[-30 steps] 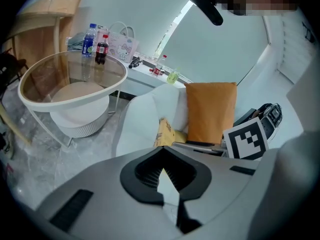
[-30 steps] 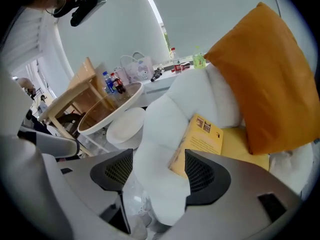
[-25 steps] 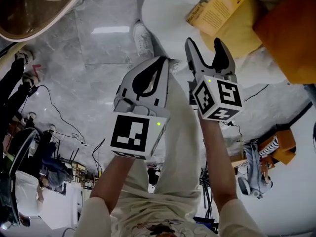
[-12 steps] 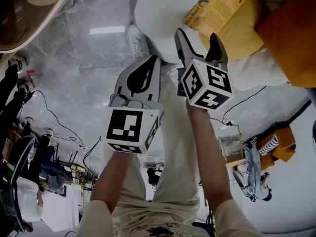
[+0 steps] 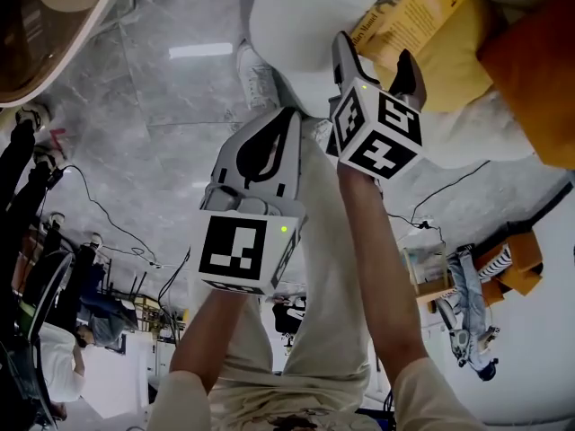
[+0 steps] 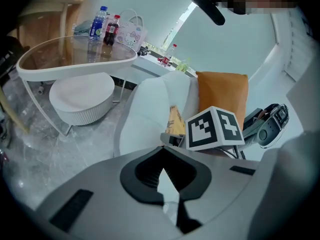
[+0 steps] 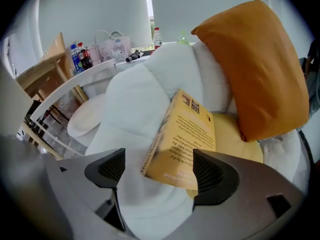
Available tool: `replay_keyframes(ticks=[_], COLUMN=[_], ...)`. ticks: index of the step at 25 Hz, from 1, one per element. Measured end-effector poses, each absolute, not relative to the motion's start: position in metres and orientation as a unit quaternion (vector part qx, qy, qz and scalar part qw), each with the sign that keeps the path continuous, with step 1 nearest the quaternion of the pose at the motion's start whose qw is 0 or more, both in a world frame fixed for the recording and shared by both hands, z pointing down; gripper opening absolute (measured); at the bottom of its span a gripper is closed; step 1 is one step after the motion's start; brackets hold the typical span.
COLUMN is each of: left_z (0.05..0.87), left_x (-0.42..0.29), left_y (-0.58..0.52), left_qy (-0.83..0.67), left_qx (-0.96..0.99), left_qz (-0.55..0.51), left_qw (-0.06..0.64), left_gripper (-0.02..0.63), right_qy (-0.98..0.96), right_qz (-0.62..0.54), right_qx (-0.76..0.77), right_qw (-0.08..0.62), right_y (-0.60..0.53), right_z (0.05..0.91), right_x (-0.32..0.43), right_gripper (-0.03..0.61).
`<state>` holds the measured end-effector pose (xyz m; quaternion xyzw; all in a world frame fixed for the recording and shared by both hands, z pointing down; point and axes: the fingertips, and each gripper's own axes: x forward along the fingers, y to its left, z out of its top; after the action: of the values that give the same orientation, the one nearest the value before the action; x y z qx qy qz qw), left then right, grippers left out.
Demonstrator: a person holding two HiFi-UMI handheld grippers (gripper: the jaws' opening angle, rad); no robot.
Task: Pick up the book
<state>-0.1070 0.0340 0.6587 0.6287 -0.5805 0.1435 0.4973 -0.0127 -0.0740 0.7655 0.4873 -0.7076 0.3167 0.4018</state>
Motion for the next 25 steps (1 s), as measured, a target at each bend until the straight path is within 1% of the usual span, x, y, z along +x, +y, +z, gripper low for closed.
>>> replay_keyframes(ticks=[8,15,21,25], left_z=[0.664,0.664,0.657,0.647], left_x=[-0.113,-0.121,-0.118,-0.113], left_y=[0.028,0.02,0.015,0.014], left_qy=[-0.578,-0.575,-0.573,-0.572], left_qx=[0.628,0.63,0.634,0.639], left_qz=[0.149,0.155,0.158,0.16], left_qw=[0.5,0.499,0.495,0.489], left_gripper=[0.006,0.006,0.006,0.006], right_qy=[-0.687,-0.676,-0.658,-0.636], right_qz=[0.299,0.278,0.28,0.278], right_qx=[0.497,0.489,0.497,0.528], right_qw=[0.437,0.477,0.492,0.488], right_y=[-0.077,-0.085,-0.088,-0.086], right_z=[0.79,0.794,0.788,0.767], right_x=[-0.007,-0.006,0.013,0.046], right_gripper=[0.416,0.42,0.425,0.423])
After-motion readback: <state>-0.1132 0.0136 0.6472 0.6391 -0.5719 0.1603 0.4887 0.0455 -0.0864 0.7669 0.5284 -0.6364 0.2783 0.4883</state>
